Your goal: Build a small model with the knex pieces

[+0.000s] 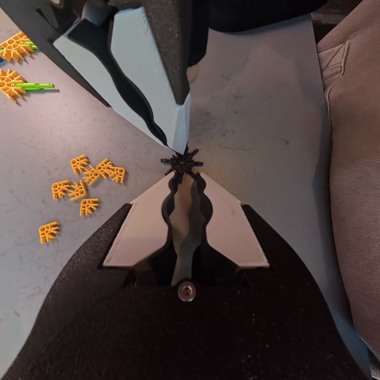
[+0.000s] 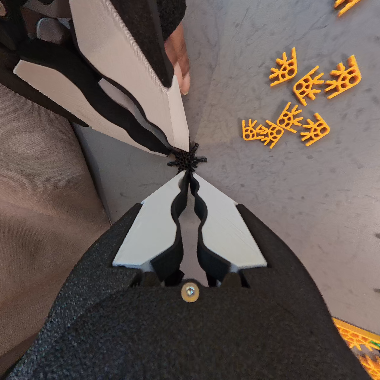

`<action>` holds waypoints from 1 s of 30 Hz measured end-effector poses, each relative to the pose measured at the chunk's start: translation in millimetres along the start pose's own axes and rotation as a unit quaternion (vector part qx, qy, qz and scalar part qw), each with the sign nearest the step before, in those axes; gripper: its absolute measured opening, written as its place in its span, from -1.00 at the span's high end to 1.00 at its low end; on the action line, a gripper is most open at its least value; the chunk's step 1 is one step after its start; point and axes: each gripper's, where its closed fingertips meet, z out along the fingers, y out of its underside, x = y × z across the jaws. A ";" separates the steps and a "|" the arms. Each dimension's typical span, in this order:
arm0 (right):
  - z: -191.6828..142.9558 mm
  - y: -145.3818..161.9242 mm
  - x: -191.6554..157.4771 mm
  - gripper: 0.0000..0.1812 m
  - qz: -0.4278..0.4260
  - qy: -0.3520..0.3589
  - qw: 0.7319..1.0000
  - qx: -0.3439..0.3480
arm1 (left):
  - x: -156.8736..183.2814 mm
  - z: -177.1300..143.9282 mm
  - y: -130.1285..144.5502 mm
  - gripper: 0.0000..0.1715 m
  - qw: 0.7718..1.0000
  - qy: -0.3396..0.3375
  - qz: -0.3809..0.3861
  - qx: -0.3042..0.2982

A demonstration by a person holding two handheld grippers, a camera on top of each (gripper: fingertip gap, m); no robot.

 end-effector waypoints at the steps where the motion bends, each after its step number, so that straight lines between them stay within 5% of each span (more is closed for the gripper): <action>1: 0.1 -0.2 -0.6 1.00 0.010 -0.009 1.000 -0.006 | 0.0 0.1 0.0 0.80 1.000 -0.001 0.002 -0.001; 5: 0.1 -0.8 -0.5 1.00 0.003 0.000 1.000 -0.013 | 0.0 -0.2 0.4 0.80 1.000 -0.003 0.004 -0.002; 9: -12.0 -3.6 -4.9 0.95 -0.025 0.012 0.995 0.099 | 0.2 -0.2 0.4 0.80 1.000 -0.002 0.009 0.001; 13: -91.4 -2.5 13.9 0.82 -0.014 0.094 0.949 0.302 | -0.8 -0.6 0.5 0.79 1.000 0.007 0.005 0.008; 17: -197.9 58.5 67.3 0.76 0.032 0.272 0.863 0.425 | -8.7 -3.6 1.6 0.75 1.000 -0.002 0.000 0.012; 20: -252.8 131.3 126.7 0.76 0.106 0.381 0.822 0.409 | -13.3 -7.1 -4.3 0.73 0.999 -0.001 -0.023 0.034; 24: -269.4 202.0 210.7 0.75 0.185 0.425 0.823 0.328 | -8.8 -4.7 -16.2 0.37 0.997 0.012 -0.052 0.057; 27: -259.3 220.7 264.7 0.75 0.221 0.403 0.839 0.291 | -8.4 3.6 -14.0 0.32 0.998 -0.004 -0.047 0.034; 30: -241.4 223.1 302.4 0.80 0.245 0.358 0.860 0.270 | -13.2 7.1 -10.6 0.53 0.998 -0.018 -0.049 0.022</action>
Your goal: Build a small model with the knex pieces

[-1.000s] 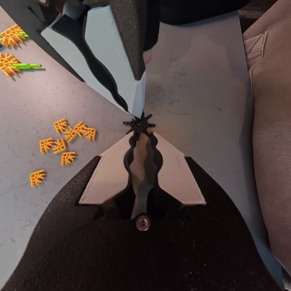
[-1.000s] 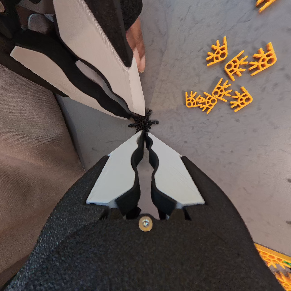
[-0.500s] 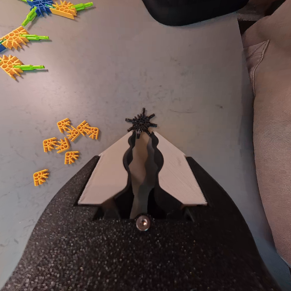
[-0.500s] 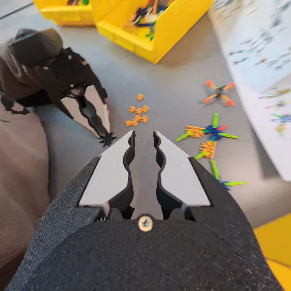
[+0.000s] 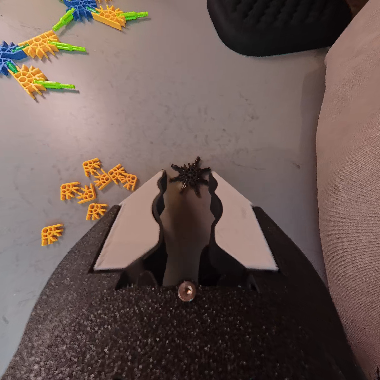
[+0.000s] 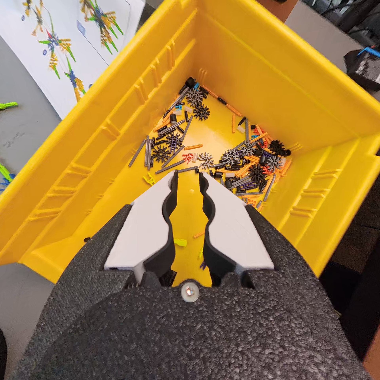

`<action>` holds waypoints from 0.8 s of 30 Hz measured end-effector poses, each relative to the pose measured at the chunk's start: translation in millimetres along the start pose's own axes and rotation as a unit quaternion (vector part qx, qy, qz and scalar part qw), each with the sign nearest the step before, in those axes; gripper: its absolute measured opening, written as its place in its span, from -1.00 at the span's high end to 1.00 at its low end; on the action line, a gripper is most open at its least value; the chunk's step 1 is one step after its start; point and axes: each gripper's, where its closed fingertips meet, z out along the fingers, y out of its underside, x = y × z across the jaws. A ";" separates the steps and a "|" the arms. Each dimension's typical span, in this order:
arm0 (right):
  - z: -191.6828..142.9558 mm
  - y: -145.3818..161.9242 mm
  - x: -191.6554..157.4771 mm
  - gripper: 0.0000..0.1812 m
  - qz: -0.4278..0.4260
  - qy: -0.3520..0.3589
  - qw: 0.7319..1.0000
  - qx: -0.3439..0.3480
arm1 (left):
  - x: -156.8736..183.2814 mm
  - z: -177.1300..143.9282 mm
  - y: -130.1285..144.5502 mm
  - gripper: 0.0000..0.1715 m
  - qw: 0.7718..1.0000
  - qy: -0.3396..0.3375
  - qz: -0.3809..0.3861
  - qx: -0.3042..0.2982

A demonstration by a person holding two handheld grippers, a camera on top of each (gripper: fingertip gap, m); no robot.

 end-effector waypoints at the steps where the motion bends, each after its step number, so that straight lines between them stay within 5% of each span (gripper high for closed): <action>1: 10.3 2.9 3.1 0.81 0.010 -0.010 1.000 -0.016 | -1.6 -0.1 0.4 0.58 1.000 0.000 -0.008 -0.001; 7: 36.5 7.8 5.8 0.85 -0.005 -0.034 0.998 -0.046 | -5.7 -0.9 0.5 0.68 1.000 0.007 -0.021 0.008; 13: 33.6 13.6 -33.8 0.85 -0.076 -0.111 0.990 -0.045 | -7.8 -1.4 0.8 0.73 1.000 0.020 -0.019 0.005; 24: 51.2 8.9 -43.4 0.95 -0.112 -0.110 0.987 -0.010 | -7.4 -1.5 0.7 0.72 0.999 0.027 -0.023 -0.023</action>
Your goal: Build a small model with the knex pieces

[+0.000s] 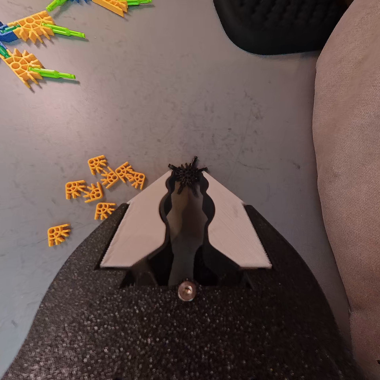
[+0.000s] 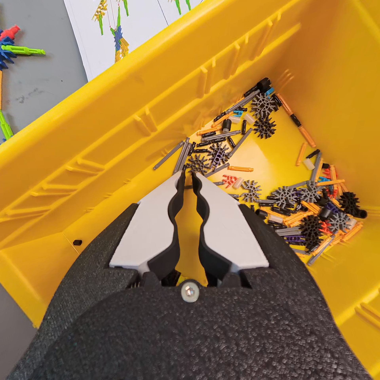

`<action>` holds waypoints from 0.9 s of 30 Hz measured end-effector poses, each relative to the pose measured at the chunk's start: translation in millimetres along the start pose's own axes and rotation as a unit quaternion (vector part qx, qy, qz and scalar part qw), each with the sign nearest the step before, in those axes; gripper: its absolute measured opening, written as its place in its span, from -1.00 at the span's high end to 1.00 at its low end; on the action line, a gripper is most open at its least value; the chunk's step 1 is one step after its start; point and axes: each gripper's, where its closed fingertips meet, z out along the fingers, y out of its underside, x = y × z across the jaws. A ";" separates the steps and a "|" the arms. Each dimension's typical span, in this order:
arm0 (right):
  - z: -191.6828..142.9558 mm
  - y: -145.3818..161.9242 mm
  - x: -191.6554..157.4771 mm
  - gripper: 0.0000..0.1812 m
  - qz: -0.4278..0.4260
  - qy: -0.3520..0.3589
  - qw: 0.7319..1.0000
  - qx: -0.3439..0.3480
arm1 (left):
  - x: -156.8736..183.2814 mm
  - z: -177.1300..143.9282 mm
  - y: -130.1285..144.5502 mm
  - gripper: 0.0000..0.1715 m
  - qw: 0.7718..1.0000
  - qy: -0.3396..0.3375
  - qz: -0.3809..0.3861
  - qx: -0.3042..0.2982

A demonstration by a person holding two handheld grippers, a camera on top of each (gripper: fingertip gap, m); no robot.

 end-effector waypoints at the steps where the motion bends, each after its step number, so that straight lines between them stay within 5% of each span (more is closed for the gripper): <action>1: 1.4 0.1 -1.0 0.95 0.001 -0.004 1.000 0.000 | 0.0 0.1 -0.1 0.72 1.000 -0.001 -0.001 -0.002; 16: 4.5 5.9 -7.7 0.98 -0.064 0.027 0.998 0.003 | -1.1 0.9 -1.9 0.74 1.000 -0.006 -0.019 0.008; 24: 6.4 6.1 -8.0 0.99 -0.016 -0.046 0.999 -0.015 | -1.3 1.1 -2.1 0.75 1.000 -0.010 -0.016 0.017; 27: -1.5 9.4 -2.0 0.99 -0.034 -0.017 0.999 -0.023 | -1.2 1.1 -2.2 0.75 1.000 -0.014 -0.008 0.021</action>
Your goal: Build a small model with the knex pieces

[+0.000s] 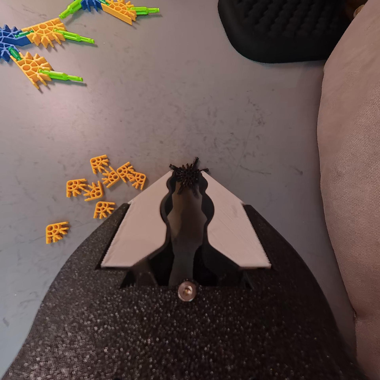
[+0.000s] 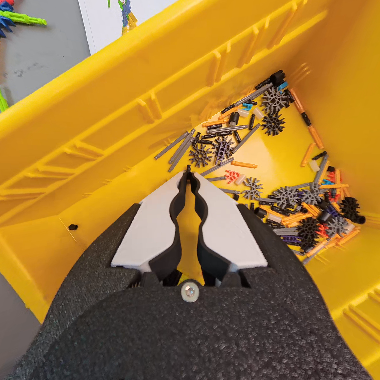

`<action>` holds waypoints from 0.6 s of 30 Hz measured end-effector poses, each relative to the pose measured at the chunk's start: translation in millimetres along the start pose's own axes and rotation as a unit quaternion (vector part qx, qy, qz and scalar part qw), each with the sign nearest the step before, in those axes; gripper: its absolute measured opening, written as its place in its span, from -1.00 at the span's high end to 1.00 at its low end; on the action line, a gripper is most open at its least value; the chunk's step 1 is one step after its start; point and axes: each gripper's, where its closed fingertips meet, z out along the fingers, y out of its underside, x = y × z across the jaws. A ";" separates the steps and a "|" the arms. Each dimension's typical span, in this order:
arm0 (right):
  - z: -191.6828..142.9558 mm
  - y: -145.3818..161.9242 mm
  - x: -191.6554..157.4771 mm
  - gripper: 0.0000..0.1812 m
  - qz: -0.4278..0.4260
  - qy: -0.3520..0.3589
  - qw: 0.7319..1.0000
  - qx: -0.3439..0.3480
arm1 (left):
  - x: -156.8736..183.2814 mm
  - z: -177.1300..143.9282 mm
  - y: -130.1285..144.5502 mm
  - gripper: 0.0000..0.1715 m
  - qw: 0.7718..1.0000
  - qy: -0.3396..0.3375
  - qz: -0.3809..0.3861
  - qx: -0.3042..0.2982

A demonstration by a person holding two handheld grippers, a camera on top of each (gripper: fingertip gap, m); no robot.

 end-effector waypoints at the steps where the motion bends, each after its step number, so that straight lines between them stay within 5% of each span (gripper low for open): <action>1: -11.2 -6.3 -2.1 0.99 0.003 0.008 1.000 0.024 | 0.1 0.0 0.1 0.74 1.000 0.001 0.003 0.002; 5: -91.0 -51.6 -50.6 0.99 -0.029 0.033 0.986 0.159 | -2.6 -0.9 0.0 0.70 1.000 0.001 0.024 0.006; 9: -130.2 -83.5 -171.3 1.00 -0.116 -0.009 0.969 0.218 | -0.5 0.4 -1.2 0.71 0.999 0.015 0.047 0.008; 14: -68.9 -91.1 -316.5 0.99 -0.159 -0.139 0.958 0.196 | 5.1 2.3 -1.9 0.74 0.997 0.040 0.068 0.015; 18: -1.2 -81.8 -366.4 0.99 -0.178 -0.187 0.957 0.134 | 12.4 1.4 0.4 0.76 0.994 0.054 0.090 0.014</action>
